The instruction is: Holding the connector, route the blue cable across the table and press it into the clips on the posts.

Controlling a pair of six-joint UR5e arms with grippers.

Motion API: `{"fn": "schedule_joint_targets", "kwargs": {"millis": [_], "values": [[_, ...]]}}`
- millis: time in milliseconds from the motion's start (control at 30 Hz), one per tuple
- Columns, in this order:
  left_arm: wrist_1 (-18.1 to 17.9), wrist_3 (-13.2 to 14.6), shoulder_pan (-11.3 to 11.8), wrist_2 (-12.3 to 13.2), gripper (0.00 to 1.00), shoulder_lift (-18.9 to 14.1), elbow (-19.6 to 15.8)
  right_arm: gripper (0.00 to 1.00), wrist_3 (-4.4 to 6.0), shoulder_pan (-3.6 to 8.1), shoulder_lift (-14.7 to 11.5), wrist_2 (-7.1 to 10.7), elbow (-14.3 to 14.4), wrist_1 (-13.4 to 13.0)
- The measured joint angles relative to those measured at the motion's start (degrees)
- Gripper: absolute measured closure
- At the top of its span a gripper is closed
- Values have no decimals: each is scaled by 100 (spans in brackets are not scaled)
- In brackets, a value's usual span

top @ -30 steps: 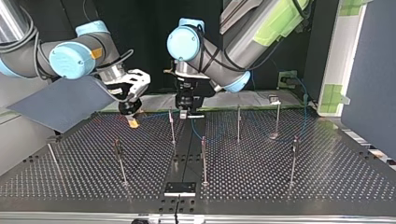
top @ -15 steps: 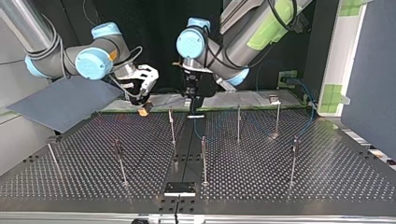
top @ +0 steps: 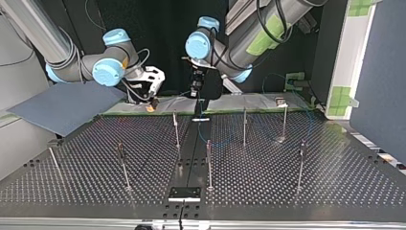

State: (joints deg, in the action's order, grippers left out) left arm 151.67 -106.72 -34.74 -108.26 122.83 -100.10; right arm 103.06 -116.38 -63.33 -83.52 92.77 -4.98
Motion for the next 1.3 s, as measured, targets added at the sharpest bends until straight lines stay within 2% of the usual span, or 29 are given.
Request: {"fn": "schedule_joint_targets", "kwargs": {"millis": [267, 467, 767, 1133, 1300], "values": [[238, -19, 8, 122, 100, 244, 405, 100, 31, 168, 55, -34, 13, -286], [364, -85, 37, 163, 100, 513, 696, 100, 24, 285, 67, -38, 12, -397], [541, -145, 197, 117, 100, 594, 1145, 100, -3, 437, 139, 12, 9, -597], [601, -155, 355, 125, 100, 595, 1681, 100, -111, 563, 289, 191, -22, -775], [653, -156, 432, 182, 100, 604, 1899, 100, -200, 611, 327, 286, -51, -802]]}}
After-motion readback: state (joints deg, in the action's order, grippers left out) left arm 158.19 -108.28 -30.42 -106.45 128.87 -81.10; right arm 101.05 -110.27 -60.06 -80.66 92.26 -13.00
